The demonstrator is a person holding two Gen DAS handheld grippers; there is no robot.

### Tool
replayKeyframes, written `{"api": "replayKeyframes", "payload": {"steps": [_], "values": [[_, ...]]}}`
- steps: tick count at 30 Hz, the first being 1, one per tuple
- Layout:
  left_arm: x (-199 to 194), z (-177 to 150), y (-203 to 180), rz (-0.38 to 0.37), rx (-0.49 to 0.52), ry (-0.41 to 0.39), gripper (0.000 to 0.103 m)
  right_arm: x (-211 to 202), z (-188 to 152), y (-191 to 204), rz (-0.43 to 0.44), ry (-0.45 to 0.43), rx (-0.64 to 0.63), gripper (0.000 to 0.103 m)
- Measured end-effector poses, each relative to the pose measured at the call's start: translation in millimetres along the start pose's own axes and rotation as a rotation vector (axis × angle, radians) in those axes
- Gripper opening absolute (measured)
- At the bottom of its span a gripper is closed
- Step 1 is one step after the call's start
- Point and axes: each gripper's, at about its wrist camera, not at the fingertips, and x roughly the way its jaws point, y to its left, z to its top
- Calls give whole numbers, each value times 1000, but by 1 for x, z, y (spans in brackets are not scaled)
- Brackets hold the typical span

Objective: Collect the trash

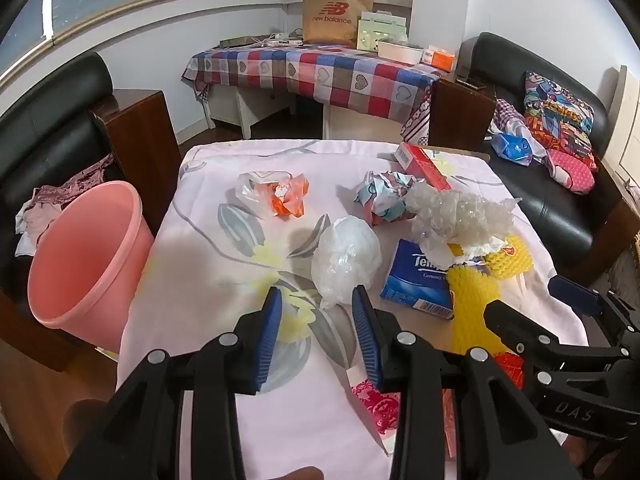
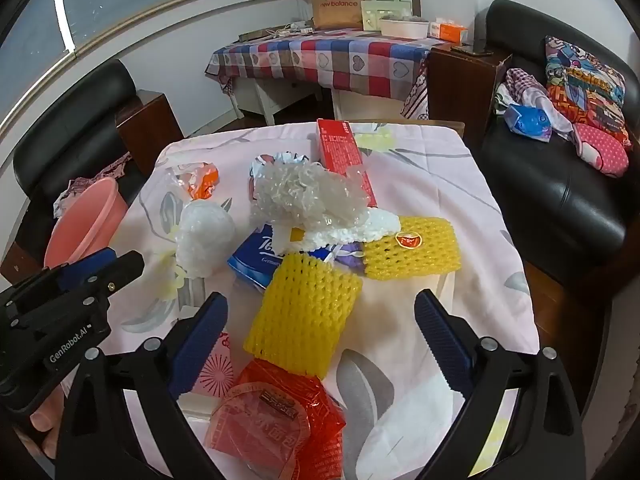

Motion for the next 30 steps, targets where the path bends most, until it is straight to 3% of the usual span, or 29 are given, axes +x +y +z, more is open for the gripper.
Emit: {"api": "replayKeyframes", "payload": {"steps": [30], "values": [[5, 0, -3, -7, 3, 10, 36, 2, -2, 1, 1, 3, 2, 95]]}}
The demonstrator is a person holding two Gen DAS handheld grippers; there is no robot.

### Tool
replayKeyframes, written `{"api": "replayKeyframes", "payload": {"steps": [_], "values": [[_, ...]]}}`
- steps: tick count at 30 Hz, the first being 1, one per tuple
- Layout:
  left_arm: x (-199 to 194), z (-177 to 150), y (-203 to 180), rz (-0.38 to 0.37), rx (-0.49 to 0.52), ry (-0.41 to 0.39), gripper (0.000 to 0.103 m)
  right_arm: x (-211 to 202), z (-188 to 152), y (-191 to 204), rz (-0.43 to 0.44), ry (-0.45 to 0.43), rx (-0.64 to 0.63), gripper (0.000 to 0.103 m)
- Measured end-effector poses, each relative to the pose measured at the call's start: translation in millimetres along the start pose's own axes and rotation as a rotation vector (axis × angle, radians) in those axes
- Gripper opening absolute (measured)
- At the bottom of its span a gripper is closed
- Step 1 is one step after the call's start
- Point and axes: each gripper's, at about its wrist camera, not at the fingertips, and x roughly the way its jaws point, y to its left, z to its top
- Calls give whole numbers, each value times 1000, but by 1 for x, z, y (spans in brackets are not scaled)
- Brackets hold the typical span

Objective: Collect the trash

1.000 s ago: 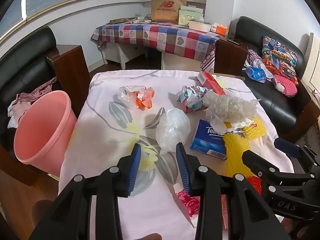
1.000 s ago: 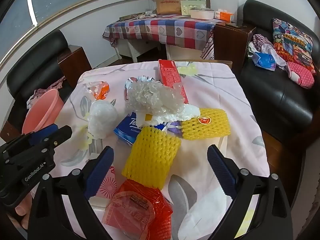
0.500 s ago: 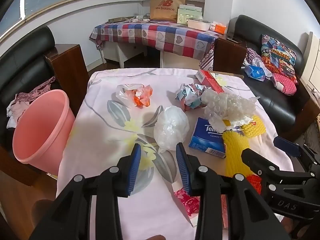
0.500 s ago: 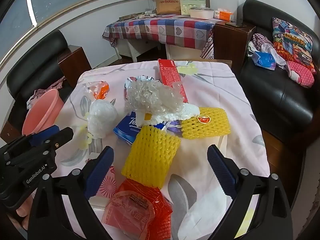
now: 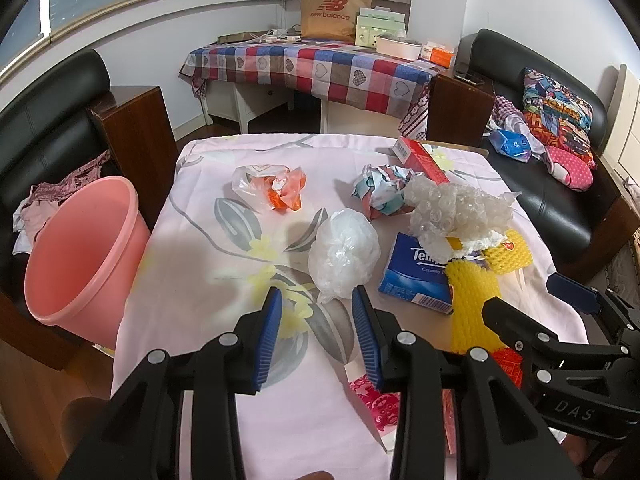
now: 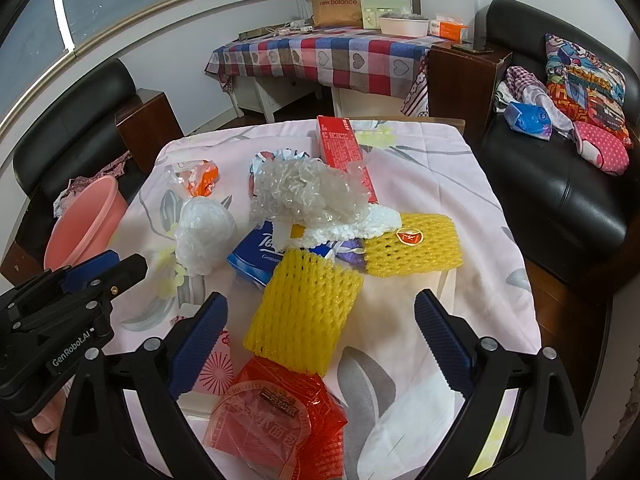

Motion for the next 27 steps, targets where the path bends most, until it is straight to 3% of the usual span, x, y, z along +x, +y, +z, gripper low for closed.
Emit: {"api": "replayKeyframes", "payload": {"steps": [27], "values": [[1, 0, 0, -2, -1, 3, 36, 2, -1, 1, -1, 2, -1, 95]]}}
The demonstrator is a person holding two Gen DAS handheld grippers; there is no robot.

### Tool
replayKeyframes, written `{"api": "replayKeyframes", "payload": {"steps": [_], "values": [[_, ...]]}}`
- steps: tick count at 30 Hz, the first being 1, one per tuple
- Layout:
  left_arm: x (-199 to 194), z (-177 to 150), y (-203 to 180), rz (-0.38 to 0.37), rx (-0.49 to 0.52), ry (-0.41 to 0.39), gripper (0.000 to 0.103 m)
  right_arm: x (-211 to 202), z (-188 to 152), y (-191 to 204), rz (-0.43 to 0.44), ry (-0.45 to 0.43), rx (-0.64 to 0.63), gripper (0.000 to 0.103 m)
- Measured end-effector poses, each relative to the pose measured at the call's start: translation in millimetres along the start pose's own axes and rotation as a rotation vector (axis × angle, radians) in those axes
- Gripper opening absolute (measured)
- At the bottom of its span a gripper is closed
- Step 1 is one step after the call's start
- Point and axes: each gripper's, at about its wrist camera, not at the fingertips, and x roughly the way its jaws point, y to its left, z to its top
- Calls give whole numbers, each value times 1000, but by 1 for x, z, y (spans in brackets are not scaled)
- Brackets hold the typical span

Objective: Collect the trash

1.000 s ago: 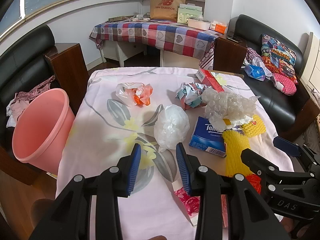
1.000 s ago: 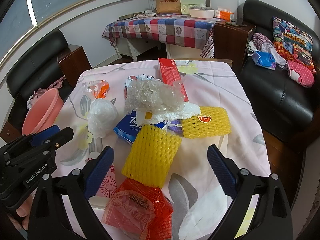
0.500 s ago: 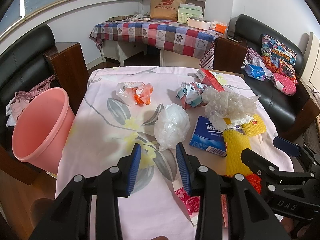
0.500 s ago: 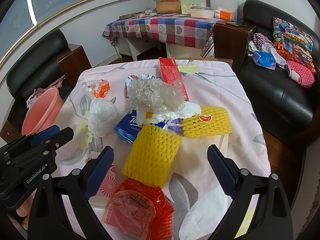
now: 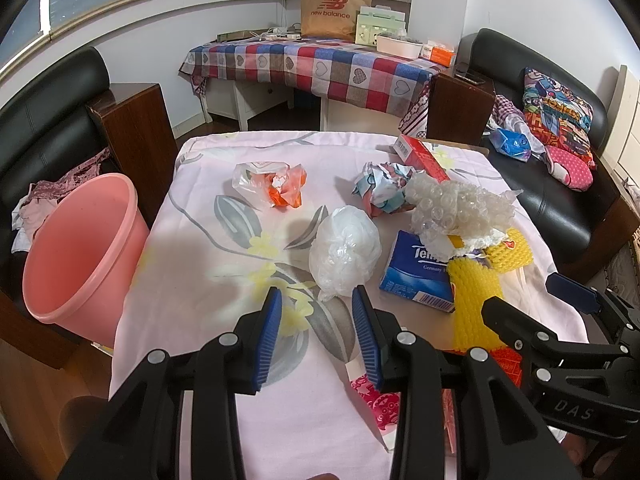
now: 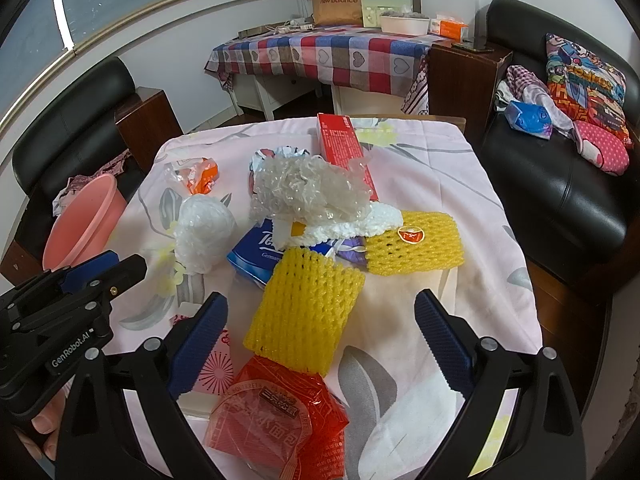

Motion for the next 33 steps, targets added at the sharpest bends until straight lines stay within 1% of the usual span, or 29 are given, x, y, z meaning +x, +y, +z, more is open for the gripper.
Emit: {"api": "replayKeyframes", "payload": {"steps": [20, 24, 26, 33], "values": [[0, 0, 0, -1, -2, 2, 36, 0, 1, -1, 0, 2, -1, 95], [-1, -3, 2, 1, -4, 3, 36, 0, 2, 0, -1, 1, -1, 95], [4, -9, 1, 3, -5, 6, 36, -1, 3, 1, 0, 2, 1, 95], [9, -11, 5, 6, -16, 15, 36, 0, 1, -3, 1, 3, 3, 95]]}}
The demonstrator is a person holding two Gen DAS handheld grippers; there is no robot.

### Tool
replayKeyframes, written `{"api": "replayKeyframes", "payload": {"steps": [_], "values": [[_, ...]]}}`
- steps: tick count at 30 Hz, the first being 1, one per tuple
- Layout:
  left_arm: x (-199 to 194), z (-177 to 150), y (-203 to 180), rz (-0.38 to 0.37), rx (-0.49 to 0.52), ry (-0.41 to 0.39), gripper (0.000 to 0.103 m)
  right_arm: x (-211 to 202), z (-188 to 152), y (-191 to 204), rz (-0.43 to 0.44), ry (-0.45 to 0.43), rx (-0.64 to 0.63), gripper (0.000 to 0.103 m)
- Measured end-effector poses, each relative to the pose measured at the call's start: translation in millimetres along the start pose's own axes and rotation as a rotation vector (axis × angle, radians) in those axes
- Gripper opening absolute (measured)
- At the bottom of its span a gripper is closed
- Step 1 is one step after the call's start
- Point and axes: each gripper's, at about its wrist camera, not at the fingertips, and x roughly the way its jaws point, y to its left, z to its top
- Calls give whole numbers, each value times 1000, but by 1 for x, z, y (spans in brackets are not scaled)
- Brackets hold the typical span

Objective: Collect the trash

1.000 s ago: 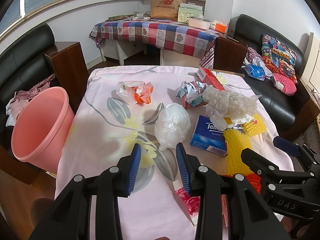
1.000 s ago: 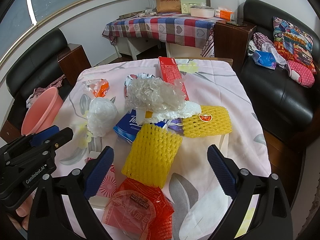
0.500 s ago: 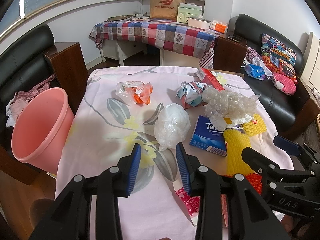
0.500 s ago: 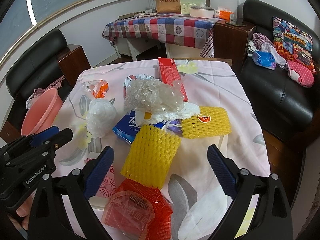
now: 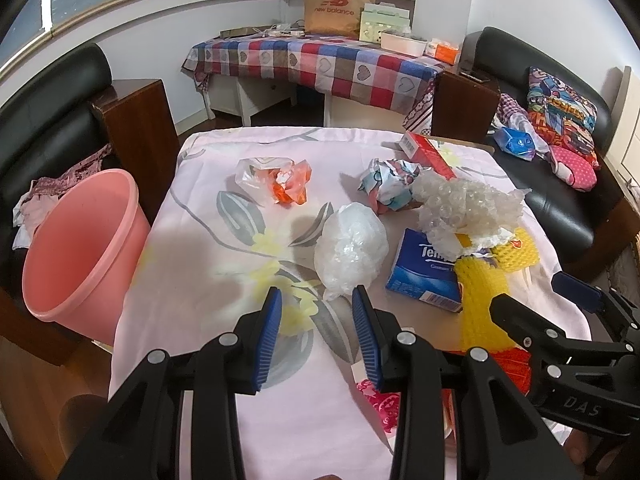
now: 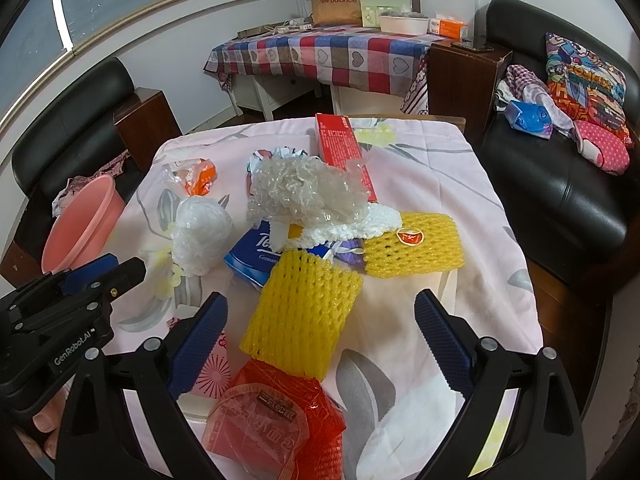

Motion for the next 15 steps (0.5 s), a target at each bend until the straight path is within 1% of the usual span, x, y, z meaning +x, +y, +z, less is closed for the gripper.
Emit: {"api": "replayKeyframes", "payload": {"steps": [7, 11, 13, 15], "values": [[2, 3, 9, -33, -38, 7, 37, 2, 0, 1, 1, -4, 6, 95], [10, 2, 23, -88, -92, 39, 39, 5, 1, -5, 8, -13, 11, 95], [12, 0, 28, -117, -110, 41, 38, 3, 2, -8, 11, -14, 13, 95], [12, 1, 29, -114, -107, 30, 38, 3, 2, -10, 17, -17, 14, 95]]}}
